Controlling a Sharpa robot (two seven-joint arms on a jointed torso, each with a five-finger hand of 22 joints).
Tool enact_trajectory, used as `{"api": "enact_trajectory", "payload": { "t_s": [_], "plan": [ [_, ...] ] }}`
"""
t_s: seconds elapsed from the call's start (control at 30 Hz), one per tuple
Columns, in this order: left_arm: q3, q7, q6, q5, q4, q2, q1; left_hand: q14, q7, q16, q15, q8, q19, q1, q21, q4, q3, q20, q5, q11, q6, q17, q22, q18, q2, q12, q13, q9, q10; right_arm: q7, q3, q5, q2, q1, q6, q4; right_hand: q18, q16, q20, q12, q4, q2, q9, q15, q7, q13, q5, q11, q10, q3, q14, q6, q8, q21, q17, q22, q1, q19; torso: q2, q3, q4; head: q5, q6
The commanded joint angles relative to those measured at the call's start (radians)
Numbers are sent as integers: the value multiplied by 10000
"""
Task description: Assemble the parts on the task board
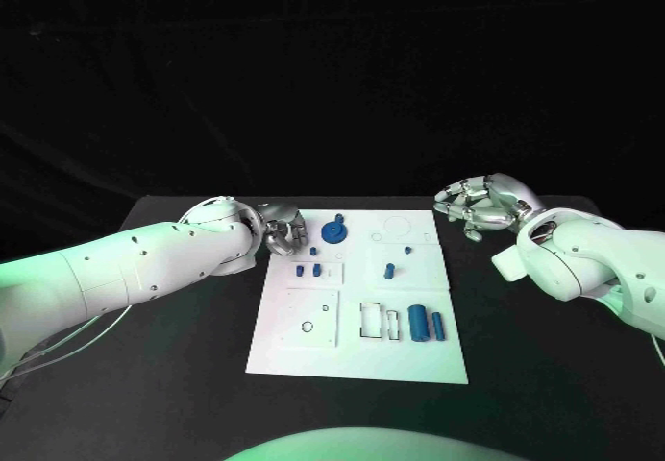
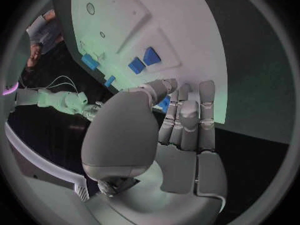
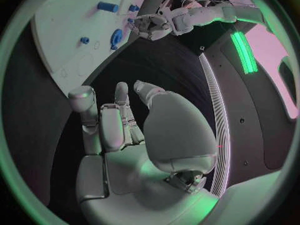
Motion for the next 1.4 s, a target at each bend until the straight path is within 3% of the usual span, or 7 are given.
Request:
{"api": "enact_trajectory", "payload": {
  "t_s": [0.03,0.3,0.4,0.57,0.7,0.97,1.4],
  "plan": [
    [42,571,-1148,1280,108,-146,2,-118,-22,-128,-11,51,-31,148,49,-85,135,-20,15,-18,119,-241,79,147,103,112,27,7,29,-67,1,-1345,6,-5,78,3,189,-390,-4,-792,-405,40,-134,37,55,-627,-304,35,-243,784,-214,202,-100,-179,-546,-85,444,-122,-13,2,-6,-14,30],
    [94,3031,-2531,7129,435,-685,9,-2044,25,-2162,34,136,-1008,-191,-436,-176,290,9,-25,52,360,-3483,-174,153,164,-23,-180,19,-125,-577,2,-4861,153,-6,752,10,218,-714,184,-3777,-1299,-422,-594,242,204,-3314,-601,270,151,1884,-231,905,-713,-413,-962,-34,14,-207,-12,5,-5,-325,217],
    [97,3953,-2025,9737,660,-905,6,-2556,20,-2868,84,76,-1478,-330,-888,-202,24,66,-8,47,238,-3863,-401,152,243,-74,-303,-6,-6,-993,3,-6706,280,-6,1115,1,186,-608,184,-4124,-1427,-497,-664,242,167,-3693,-620,271,285,1877,-151,1082,-819,-240,-839,112,-55,-91,3,-3,4,-489,284],
    [97,4873,-1061,11792,1129,-1221,-36,-4652,10,-4685,497,-68,-3175,-757,-2906,-73,-462,576,-44,117,89,-4742,-1399,-71,273,-405,-619,-49,613,-1692,3,-8891,488,-6,1546,-66,163,-580,154,-4424,-1682,-755,-744,248,135,-4070,-568,265,480,1850,-118,1267,-932,-126,-812,233,-21,-23,10,-9,16,-715,363],
    [98,5471,-568,12705,1611,-1503,-120,-4697,18,-5315,566,-57,-2854,-939,-4321,53,-757,914,-32,107,158,-5086,-2354,108,253,-1041,-936,-13,1133,-2115,3,-10111,715,-14,1633,-183,138,-507,143,-4556,-1686,-857,-798,253,138,-4258,-468,269,602,1800,-63,1340,-1016,-18,-721,328,-153,48,18,-8,-40,-772,396],
    [98,5966,-379,13198,2162,-1727,-188,-3544,3,-7037,494,-102,-2067,-925,-6160,131,-652,1002,-41,49,271,-5503,-3629,123,167,-2740,-1016,57,2272,-2534,-8,-11088,1175,-75,1621,-413,81,-380,154,-4703,-1633,-945,-867,280,182,-4440,-422,306,628,1738,21,1318,-1146,227,-556,505,-313,207,41,-30,-21,-881,430],
    [101,6288,-542,13391,2696,-1890,-205,-3407,62,-7362,525,-159,-1854,-921,-6457,119,-689,997,-36,127,261,-5467,-3835,115,173,-3190,-1027,53,2206,-2656,-44,-11586,1751,-305,1614,-786,73,-387,209,-4894,-1641,-1019,-956,334,266,-4638,-430,386,500,1712,16,1172,-1335,210,-590,524,-360,227,141,-152,66,-815,397]
  ]
}}
